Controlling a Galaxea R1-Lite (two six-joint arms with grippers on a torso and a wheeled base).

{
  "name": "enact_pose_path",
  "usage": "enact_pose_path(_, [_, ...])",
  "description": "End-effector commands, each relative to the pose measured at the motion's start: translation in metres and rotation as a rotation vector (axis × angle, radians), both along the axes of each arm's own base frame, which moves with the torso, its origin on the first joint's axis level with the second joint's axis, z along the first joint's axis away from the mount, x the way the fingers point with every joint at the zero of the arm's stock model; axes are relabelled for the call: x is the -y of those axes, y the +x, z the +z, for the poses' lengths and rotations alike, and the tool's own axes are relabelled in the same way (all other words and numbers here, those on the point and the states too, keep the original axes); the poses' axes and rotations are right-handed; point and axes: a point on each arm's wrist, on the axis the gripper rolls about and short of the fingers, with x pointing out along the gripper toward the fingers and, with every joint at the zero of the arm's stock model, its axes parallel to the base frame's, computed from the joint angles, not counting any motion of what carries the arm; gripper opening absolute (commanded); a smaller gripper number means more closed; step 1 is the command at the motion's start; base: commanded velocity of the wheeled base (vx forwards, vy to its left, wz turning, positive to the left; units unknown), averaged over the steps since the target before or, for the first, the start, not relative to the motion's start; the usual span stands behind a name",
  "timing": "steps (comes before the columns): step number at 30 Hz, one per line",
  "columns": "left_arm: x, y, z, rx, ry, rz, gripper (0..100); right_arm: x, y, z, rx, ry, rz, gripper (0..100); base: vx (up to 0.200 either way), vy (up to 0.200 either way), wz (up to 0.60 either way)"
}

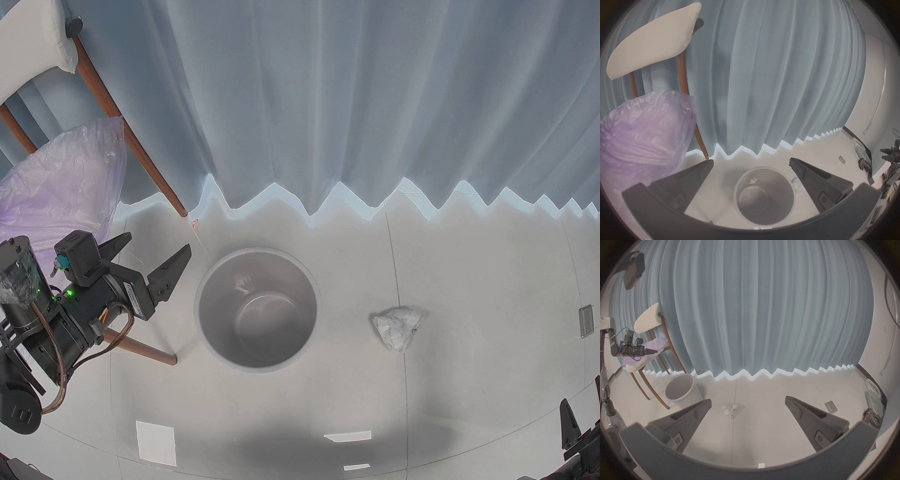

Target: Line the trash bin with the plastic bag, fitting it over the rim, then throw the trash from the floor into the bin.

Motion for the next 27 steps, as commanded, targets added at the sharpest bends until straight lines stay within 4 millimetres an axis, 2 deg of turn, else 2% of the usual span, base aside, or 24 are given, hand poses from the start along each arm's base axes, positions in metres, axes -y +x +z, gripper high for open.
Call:
enact_pose_path(1, [-0.002, 0.002, -0.001, 0.002, 0.033, 0.021, 100, 0.000, 0.000, -0.005, -0.001, 0.000, 0.000, 100, 0.000, 0.000, 0.00])
enact_pose_path(5, [-0.018, 0.005, -0.008, -0.003, 0.132, 0.123, 100, 0.000, 0.000, -0.005, 0.000, 0.000, 0.000, 100, 0.000, 0.000, 0.00])
enact_pose_path(12, [-0.031, 0.011, -0.005, 0.030, 0.213, 0.191, 100, 0.000, 0.000, -0.005, -0.001, 0.000, 0.000, 100, 0.000, 0.000, 0.00])
enact_pose_path(13, [-0.034, 0.010, -0.004, 0.049, 0.270, 0.207, 100, 0.000, 0.000, -0.005, 0.000, 0.000, 0.000, 100, 0.000, 0.000, 0.00])
enact_pose_path(23, [-0.033, 0.018, 0.016, 0.130, 0.331, 0.224, 100, 0.000, 0.000, -0.005, 0.000, 0.000, 0.000, 100, 0.000, 0.000, 0.00])
enact_pose_path(24, [-0.031, 0.020, 0.022, 0.158, 0.332, 0.212, 100, 0.000, 0.000, -0.005, 0.000, 0.000, 0.000, 100, 0.000, 0.000, 0.00])
enact_pose_path(27, [-0.030, 0.020, 0.025, 0.177, 0.332, 0.164, 100, 0.000, 0.000, -0.005, 0.000, 0.000, 0.000, 100, 0.000, 0.000, 0.00])
